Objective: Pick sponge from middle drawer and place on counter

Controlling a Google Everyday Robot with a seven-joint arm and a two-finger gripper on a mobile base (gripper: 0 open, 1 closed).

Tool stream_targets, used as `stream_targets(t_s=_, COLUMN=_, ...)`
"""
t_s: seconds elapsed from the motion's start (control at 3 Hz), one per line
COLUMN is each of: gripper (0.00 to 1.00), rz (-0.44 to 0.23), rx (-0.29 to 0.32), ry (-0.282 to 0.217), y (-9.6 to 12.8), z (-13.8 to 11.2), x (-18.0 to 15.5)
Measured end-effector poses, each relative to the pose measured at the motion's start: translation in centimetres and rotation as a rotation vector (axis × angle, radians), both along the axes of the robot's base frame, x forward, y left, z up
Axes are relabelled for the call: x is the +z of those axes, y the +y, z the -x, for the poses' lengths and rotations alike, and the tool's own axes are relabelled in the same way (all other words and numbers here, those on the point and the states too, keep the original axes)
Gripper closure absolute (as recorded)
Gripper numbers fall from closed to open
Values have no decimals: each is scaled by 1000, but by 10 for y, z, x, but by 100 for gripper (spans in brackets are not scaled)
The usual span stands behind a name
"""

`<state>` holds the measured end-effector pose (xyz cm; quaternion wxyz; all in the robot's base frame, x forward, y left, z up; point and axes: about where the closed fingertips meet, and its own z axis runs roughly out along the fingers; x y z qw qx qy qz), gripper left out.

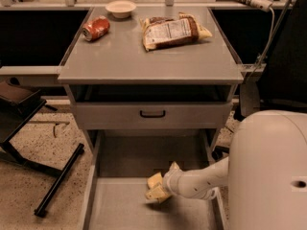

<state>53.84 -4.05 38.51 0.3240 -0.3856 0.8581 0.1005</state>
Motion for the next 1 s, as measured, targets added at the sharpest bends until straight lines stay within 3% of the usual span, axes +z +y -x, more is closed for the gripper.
stream_targets(t_s=0.67, gripper=1, rz=-24, rx=3, ry=30, y=10, z=7, x=-20)
stream_targets(t_s=1.0, gripper=20, rz=-24, rx=3, ry=30, y=10, z=7, x=-20)
